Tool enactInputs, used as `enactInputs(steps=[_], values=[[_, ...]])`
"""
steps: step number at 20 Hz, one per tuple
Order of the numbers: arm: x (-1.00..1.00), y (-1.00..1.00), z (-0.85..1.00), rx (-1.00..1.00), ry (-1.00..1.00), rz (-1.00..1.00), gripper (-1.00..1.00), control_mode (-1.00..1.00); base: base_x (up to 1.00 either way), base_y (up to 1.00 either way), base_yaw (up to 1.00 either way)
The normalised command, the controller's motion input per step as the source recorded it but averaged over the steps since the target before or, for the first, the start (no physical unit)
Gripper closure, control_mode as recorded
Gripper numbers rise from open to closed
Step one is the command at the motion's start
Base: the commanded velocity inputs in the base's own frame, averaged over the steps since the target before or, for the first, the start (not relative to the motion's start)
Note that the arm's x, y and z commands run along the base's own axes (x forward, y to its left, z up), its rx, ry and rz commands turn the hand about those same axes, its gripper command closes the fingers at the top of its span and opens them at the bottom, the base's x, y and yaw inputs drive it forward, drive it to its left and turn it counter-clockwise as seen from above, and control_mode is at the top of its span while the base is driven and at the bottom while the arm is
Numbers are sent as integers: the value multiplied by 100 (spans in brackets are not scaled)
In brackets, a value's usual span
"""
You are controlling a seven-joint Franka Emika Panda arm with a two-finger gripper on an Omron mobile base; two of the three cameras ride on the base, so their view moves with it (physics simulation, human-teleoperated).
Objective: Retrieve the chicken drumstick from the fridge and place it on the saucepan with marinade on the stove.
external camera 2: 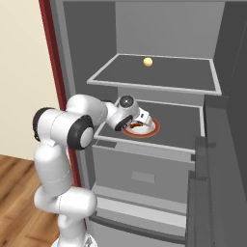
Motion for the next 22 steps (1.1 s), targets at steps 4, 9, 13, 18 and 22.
enactInputs(steps=[4, 9, 13, 18, 22], values=[[16, -1, -4, 0, 2, 0, -100, -100, 0, 0, 0], [33, -4, -13, 0, 2, 0, -100, -100, 0, 0, 0], [33, -6, -24, 0, 2, 1, -100, -100, 0, 0, 0], [36, -7, -26, 0, 5, 1, -100, -100, 0, 0, 0], [31, -8, -32, -1, 8, 1, -100, -100, 0, 0, 0]])
